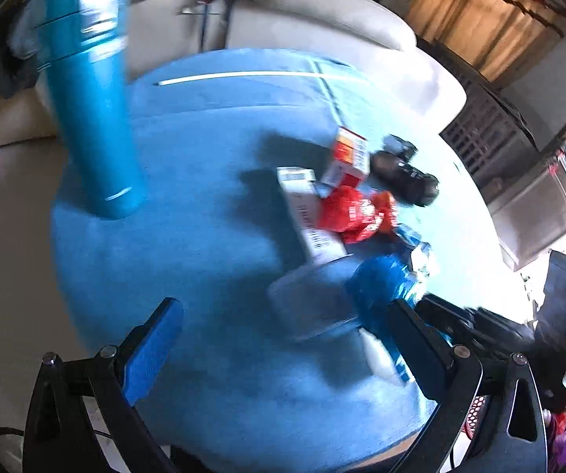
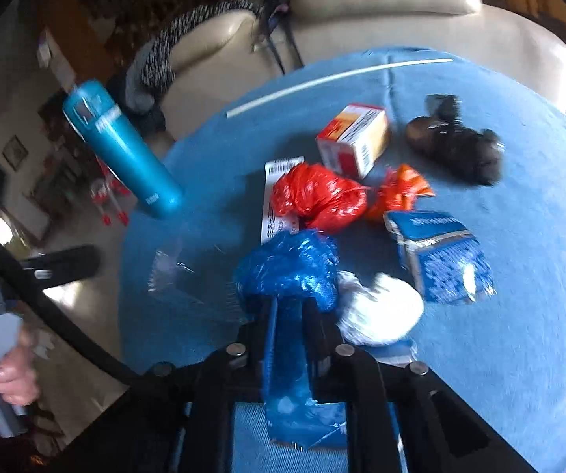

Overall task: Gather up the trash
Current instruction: 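Grasp the blue plastic bag with the right tool while the left tool grasps the clear plastic box, then carry both items over the red basket and open both tools to drop them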

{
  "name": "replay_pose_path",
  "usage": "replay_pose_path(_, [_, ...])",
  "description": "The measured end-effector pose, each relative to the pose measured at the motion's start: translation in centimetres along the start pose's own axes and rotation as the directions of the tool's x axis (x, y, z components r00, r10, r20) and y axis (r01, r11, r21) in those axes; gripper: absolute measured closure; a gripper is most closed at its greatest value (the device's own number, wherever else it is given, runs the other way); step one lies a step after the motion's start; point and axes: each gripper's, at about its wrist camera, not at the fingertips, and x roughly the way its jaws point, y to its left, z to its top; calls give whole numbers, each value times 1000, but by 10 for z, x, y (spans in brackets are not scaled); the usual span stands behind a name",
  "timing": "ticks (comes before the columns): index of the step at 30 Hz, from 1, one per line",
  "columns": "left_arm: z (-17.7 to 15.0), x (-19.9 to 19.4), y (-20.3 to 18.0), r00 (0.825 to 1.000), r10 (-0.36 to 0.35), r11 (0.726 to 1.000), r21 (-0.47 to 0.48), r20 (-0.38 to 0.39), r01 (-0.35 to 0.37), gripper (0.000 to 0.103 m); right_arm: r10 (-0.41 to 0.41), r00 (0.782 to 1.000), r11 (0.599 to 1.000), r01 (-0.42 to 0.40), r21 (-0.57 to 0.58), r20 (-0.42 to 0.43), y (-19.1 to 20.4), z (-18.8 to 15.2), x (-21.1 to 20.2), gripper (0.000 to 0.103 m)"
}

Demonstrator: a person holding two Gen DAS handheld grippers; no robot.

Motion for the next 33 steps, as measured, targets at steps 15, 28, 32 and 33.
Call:
replay_pose_path(15, [-21,32,17,998,-15,1000,-15,-56,14,58,81,996,996,-80,-31,46,-2,1,-28,37])
replay_pose_path(28, [-33,24,50,997,-55,998,-26,-45,54,62,-67,996,980,55,-191,-55,37,15,49,48])
replay_pose_path(32, [-33,17,41,998,-57,998,1,-23,57,62,-44,998,986,36,-160,-42,32,13,34,53])
replay_pose_path(33, [-33,14,37,998,-59,998,13,-16,59,62,-18,999,991,14,-136,-28,29,11,27,53])
